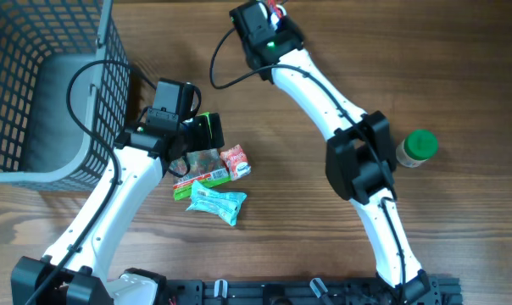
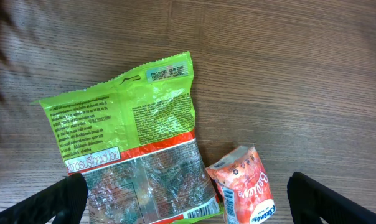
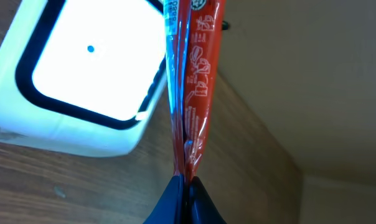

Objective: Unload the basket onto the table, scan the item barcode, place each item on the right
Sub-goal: 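Carry the red stick up to the white scanner with the right gripper, then place the red stick on the table at the right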

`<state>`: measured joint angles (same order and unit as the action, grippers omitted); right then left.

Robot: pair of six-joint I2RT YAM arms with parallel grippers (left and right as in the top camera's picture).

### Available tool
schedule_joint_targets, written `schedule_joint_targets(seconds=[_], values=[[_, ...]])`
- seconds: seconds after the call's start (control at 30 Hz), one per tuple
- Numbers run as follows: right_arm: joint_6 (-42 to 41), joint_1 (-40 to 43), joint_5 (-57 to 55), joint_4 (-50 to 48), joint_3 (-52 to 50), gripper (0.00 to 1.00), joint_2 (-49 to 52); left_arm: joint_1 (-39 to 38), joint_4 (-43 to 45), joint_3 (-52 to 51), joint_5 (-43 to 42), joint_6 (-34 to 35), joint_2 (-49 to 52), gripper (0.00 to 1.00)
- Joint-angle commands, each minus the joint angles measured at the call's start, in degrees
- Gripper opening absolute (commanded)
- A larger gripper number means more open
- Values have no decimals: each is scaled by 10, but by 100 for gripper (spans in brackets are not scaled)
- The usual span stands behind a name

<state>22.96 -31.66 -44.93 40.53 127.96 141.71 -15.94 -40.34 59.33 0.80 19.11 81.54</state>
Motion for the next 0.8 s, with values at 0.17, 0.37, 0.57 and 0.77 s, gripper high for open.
schedule_joint_targets(seconds=[0.17, 0.37, 0.57, 0.77], values=[[87, -9, -61, -36, -1, 4, 51, 1, 0, -1, 1, -9, 0, 100], [71, -15, -50, -32, 0, 4, 46, 1, 0, -1, 1, -9, 0, 100], [-57, 4, 109, 112, 0, 4, -106, 1, 0, -1, 1, -9, 0, 100], [-189, 128, 371, 339, 0, 4, -257, 1, 0, -1, 1, -9, 0, 100]])
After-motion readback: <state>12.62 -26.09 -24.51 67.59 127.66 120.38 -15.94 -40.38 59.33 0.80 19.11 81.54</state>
